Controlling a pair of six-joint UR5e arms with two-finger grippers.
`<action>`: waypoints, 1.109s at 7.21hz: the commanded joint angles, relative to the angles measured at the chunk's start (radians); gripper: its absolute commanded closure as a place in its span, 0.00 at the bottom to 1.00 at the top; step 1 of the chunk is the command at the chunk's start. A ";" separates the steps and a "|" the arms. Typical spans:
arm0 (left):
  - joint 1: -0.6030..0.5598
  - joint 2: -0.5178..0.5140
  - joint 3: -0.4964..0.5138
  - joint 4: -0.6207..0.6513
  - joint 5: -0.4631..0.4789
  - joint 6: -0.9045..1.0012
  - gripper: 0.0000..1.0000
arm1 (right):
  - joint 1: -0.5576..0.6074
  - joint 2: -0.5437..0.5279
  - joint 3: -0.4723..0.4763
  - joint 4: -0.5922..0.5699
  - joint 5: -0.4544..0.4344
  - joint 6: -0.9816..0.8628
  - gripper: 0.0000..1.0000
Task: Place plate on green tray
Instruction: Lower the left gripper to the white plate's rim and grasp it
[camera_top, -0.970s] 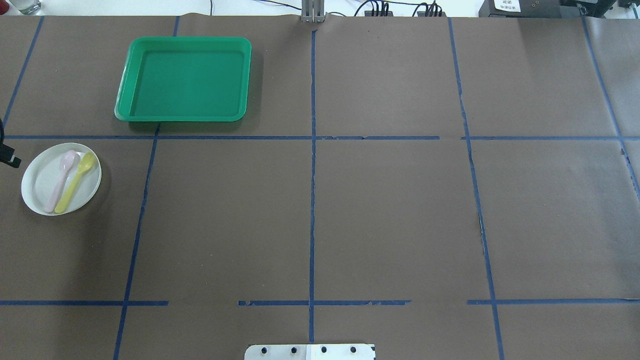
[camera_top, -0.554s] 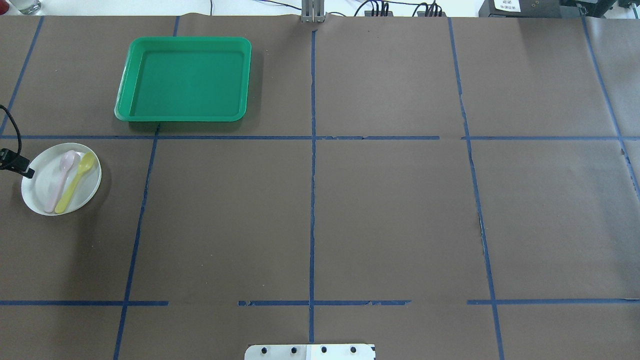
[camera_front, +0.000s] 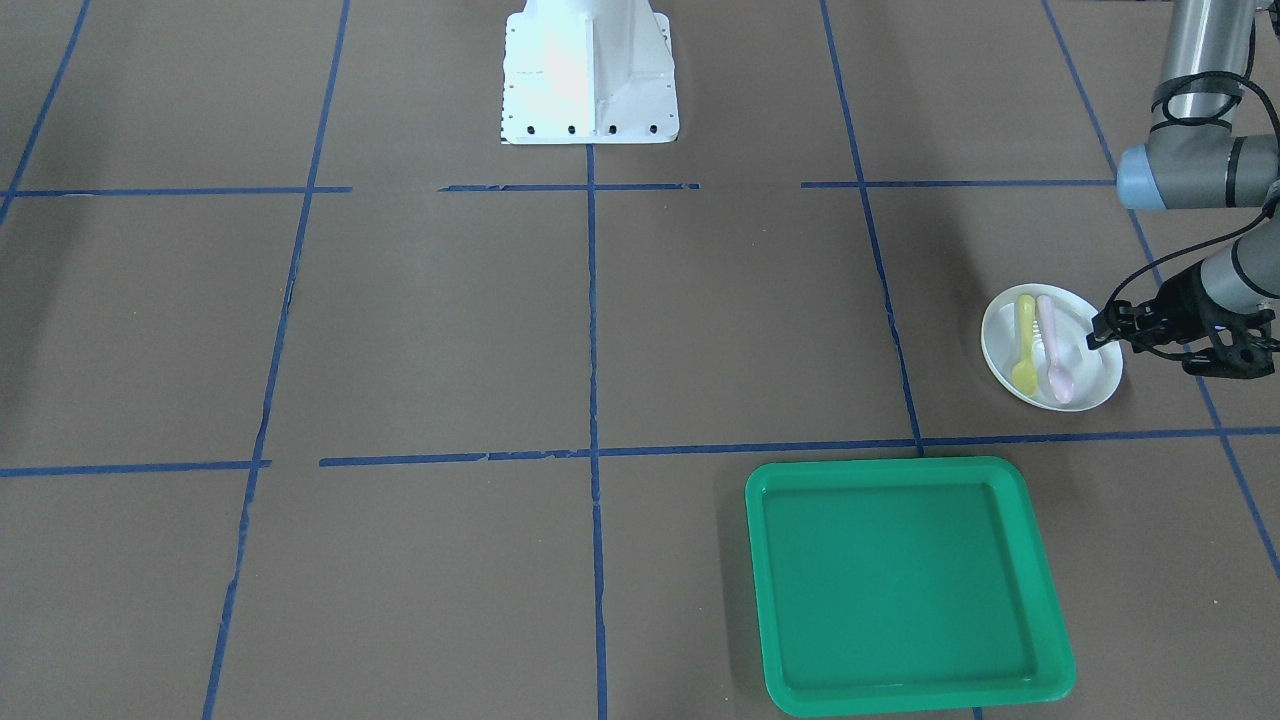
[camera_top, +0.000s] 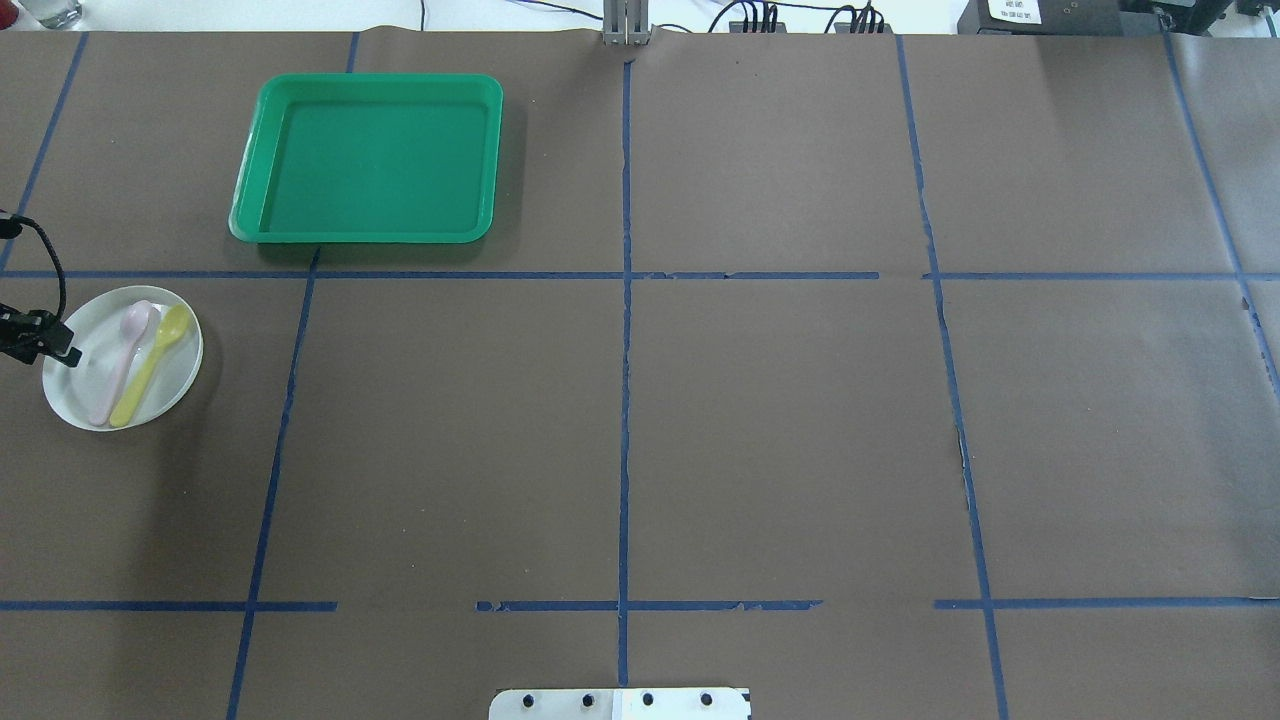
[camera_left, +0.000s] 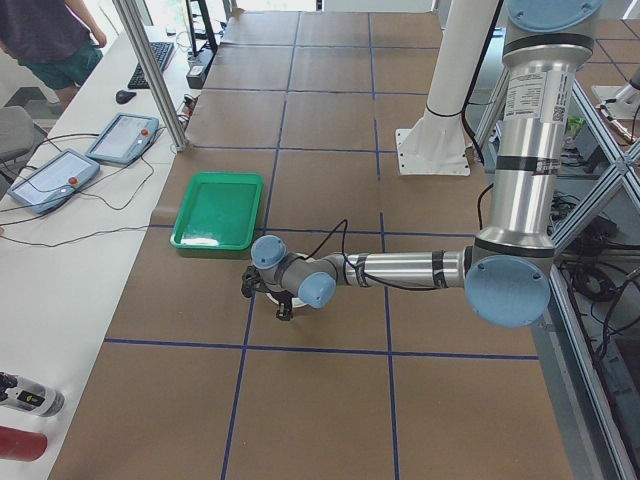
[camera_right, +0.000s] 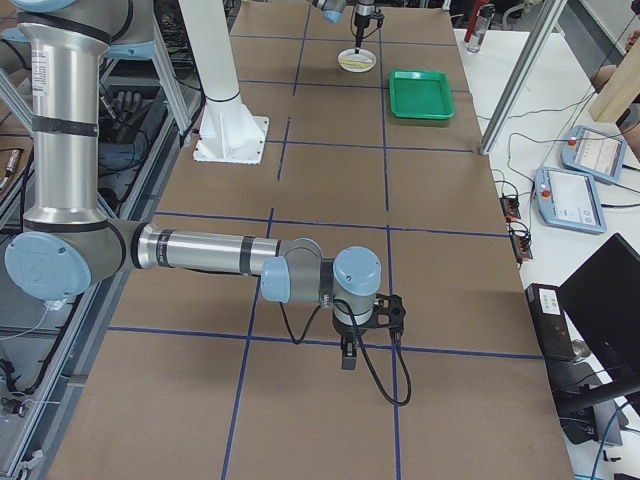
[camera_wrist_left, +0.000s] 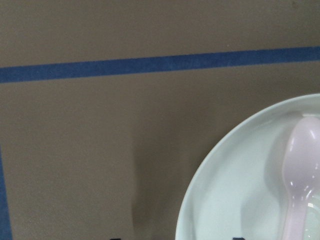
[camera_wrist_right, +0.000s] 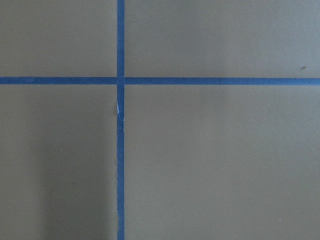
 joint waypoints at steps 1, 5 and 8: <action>0.002 -0.001 -0.001 0.002 0.000 0.000 0.82 | 0.000 0.000 0.001 -0.001 0.000 0.000 0.00; -0.025 0.013 -0.081 0.046 -0.073 0.011 1.00 | 0.000 0.000 0.001 -0.001 0.000 0.000 0.00; -0.110 0.009 -0.130 0.194 -0.243 0.038 1.00 | 0.000 0.000 0.001 -0.001 0.000 0.000 0.00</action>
